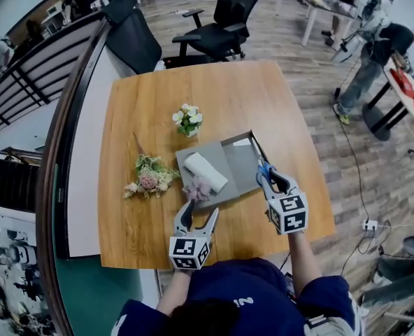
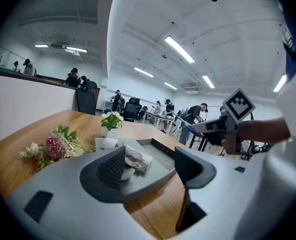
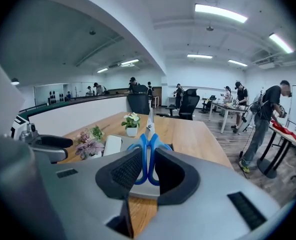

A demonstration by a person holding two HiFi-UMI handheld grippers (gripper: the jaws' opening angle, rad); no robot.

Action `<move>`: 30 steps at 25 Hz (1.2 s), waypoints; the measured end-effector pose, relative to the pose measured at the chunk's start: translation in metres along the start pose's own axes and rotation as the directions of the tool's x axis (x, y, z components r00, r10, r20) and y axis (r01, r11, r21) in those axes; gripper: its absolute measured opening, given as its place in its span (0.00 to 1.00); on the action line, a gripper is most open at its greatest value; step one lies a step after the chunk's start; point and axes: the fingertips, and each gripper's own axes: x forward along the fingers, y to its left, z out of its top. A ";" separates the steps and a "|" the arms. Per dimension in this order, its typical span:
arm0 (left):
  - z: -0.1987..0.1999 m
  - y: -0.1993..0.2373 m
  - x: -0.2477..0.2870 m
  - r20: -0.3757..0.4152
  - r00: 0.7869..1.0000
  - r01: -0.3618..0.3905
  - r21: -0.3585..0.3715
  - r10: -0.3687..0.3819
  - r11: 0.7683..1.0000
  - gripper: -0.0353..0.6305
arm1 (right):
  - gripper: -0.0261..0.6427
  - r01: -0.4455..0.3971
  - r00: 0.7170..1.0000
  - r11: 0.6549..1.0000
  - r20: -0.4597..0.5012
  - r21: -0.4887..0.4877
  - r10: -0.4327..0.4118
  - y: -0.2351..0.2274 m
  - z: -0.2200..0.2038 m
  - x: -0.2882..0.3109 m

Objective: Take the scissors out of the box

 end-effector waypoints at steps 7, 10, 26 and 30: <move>-0.004 -0.019 0.004 -0.007 0.999 0.044 0.023 -0.044 0.999 0.52 | 0.18 0.021 0.995 0.999 0.098 0.027 -0.024 0.013 -0.023 -0.036; -0.009 -0.022 0.006 -0.026 0.998 0.052 0.036 -0.051 0.998 0.52 | 0.18 0.035 0.990 0.999 0.139 0.039 -0.040 0.016 -0.038 -0.050; -0.010 -0.029 0.004 -0.015 0.999 0.044 0.062 -0.043 0.997 0.50 | 0.18 0.070 0.985 0.996 0.157 0.050 -0.077 0.018 -0.067 -0.076; -0.005 -0.036 0.005 -0.002 0.998 0.059 0.072 -0.059 0.996 0.38 | 0.18 0.066 0.982 0.997 0.172 0.047 -0.073 0.020 -0.062 -0.074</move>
